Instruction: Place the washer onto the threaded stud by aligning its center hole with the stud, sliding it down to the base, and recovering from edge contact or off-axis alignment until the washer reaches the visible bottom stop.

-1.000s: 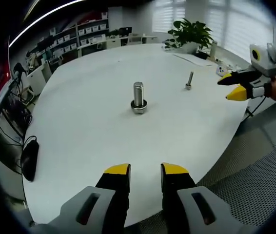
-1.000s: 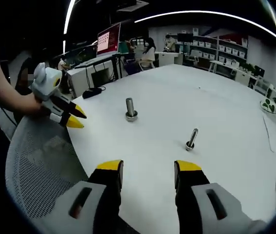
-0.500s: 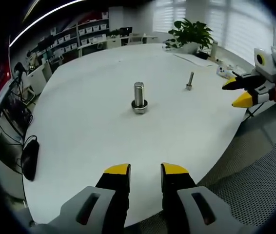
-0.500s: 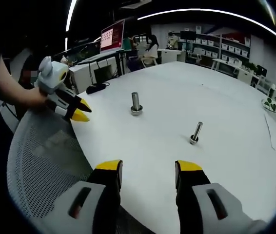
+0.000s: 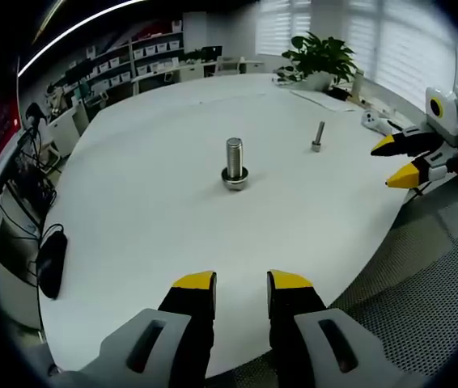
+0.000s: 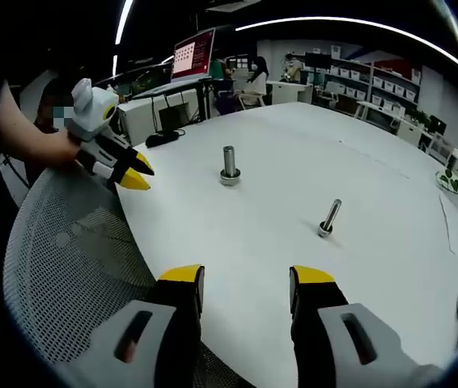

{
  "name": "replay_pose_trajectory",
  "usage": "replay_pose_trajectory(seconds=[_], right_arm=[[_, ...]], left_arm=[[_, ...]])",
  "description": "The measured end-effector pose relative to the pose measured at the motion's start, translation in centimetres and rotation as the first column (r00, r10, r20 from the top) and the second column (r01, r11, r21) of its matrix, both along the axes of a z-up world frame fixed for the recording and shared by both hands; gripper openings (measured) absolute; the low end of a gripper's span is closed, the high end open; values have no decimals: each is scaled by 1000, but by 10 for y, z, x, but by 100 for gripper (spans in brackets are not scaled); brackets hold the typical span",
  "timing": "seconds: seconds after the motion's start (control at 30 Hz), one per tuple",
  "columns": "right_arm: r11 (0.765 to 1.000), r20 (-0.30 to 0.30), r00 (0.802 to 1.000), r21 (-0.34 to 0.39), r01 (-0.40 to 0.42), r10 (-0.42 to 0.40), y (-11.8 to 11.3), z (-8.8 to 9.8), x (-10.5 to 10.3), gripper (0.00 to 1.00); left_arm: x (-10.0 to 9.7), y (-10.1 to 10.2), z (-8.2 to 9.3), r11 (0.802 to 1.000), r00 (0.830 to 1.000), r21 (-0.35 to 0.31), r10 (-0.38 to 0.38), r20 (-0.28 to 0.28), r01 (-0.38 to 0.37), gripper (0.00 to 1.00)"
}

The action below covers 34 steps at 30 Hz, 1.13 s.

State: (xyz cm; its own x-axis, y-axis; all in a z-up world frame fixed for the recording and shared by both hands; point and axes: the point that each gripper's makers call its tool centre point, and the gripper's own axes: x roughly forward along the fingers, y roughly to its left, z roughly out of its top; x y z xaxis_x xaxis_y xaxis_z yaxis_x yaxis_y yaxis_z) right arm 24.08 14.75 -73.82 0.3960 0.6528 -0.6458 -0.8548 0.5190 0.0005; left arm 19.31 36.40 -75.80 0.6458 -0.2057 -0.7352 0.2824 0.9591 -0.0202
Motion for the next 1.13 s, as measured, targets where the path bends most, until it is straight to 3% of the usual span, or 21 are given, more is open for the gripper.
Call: replay_pose_trajectory(seconds=[1.13], right_arm=[[1000, -13, 1000, -8, 18, -18, -4, -4, 1, 44]], left_arm=[[-1, 0, -5, 1000, 1000, 8, -1, -23, 2, 23]])
